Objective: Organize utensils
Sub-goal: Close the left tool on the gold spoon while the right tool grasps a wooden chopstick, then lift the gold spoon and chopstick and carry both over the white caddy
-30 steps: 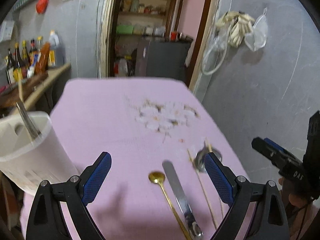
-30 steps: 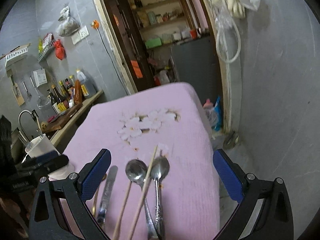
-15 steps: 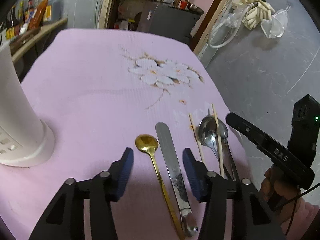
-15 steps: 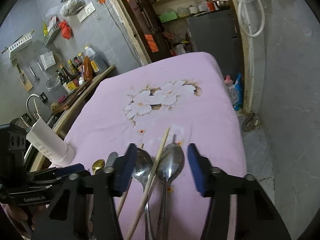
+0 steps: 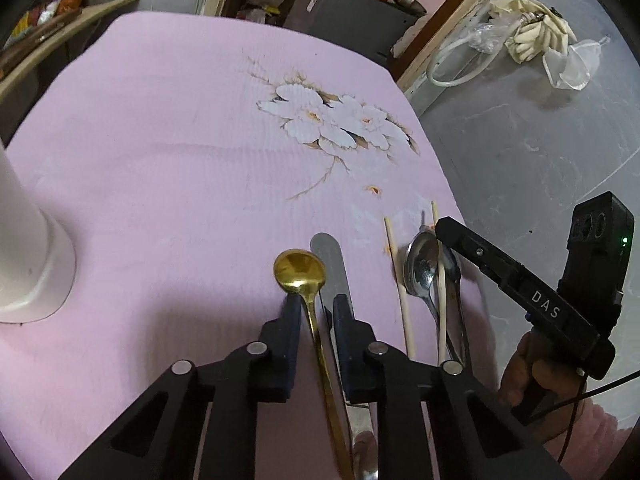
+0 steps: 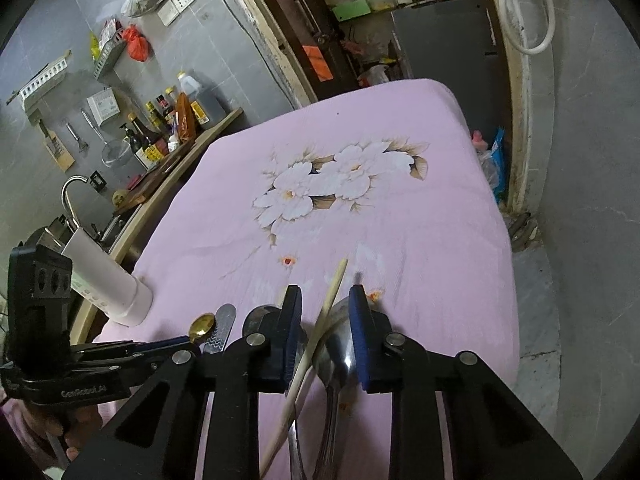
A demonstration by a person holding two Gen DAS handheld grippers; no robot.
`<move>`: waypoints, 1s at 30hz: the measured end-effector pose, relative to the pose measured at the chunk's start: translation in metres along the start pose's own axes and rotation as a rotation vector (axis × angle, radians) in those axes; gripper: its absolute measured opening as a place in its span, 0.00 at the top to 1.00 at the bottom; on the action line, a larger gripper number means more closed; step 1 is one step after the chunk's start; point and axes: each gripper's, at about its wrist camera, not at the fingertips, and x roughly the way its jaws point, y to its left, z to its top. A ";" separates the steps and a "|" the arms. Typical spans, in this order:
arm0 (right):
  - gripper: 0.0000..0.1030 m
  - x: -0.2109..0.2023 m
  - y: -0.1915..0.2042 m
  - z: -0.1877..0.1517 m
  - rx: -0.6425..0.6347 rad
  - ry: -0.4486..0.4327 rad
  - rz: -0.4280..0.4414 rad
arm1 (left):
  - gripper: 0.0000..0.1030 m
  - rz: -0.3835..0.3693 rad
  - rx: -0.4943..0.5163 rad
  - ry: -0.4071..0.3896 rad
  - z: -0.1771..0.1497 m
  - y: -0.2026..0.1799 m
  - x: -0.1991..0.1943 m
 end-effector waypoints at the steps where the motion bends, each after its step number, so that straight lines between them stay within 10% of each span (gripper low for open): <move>1: 0.79 0.002 -0.001 0.001 0.005 0.008 0.004 | 0.87 -0.006 -0.003 0.005 0.001 0.001 0.001; 18: 0.96 -0.009 0.012 0.006 0.048 0.018 0.061 | 0.97 0.005 0.014 0.054 0.009 0.002 -0.003; 30: 0.96 -0.073 0.039 -0.001 0.088 -0.158 0.105 | 0.98 -0.013 0.076 -0.128 -0.001 -0.001 -0.069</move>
